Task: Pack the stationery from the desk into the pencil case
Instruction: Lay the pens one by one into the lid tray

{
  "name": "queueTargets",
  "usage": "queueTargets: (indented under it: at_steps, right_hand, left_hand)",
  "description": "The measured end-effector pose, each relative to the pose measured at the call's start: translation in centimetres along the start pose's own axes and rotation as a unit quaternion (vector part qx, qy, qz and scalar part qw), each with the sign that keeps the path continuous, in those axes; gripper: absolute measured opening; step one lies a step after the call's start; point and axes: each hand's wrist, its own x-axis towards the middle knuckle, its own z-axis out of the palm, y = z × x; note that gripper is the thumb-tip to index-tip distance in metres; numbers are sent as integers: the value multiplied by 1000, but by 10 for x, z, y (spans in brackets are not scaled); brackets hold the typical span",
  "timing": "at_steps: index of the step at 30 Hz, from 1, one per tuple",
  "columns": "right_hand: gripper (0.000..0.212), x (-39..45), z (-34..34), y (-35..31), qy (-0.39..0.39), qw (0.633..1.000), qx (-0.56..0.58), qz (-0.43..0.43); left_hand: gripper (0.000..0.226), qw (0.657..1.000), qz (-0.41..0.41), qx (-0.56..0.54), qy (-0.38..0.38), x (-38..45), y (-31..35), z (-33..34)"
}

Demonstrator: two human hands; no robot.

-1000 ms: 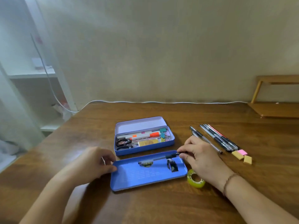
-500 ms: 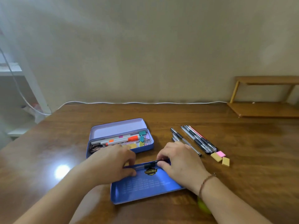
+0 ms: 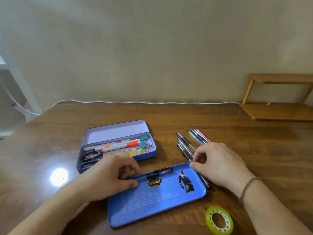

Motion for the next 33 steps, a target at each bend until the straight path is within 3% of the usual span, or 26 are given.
queueTargets:
  at_steps: [9,13,22,30,33]
  right_hand:
    - [7,-8,-5,2,-51,998,-42,10]
    - [5,-7,-12,8,-105,994,-1,22]
    - [10,-16,-18,4,-114,991,-49,44]
    - [24,-12,-10,0,17,991,-97,91]
    - [23,-13,-12,8,97,995,-21,-32]
  left_hand:
    - [15,999,25,-19,13,-1,-6,4]
    - [15,999,28,1,22,0,-7,4]
    - [21,999,13,5,47,4,-8,5]
    - [18,999,14,6,43,4,-8,6]
    - [19,999,14,-1,43,5,-7,9]
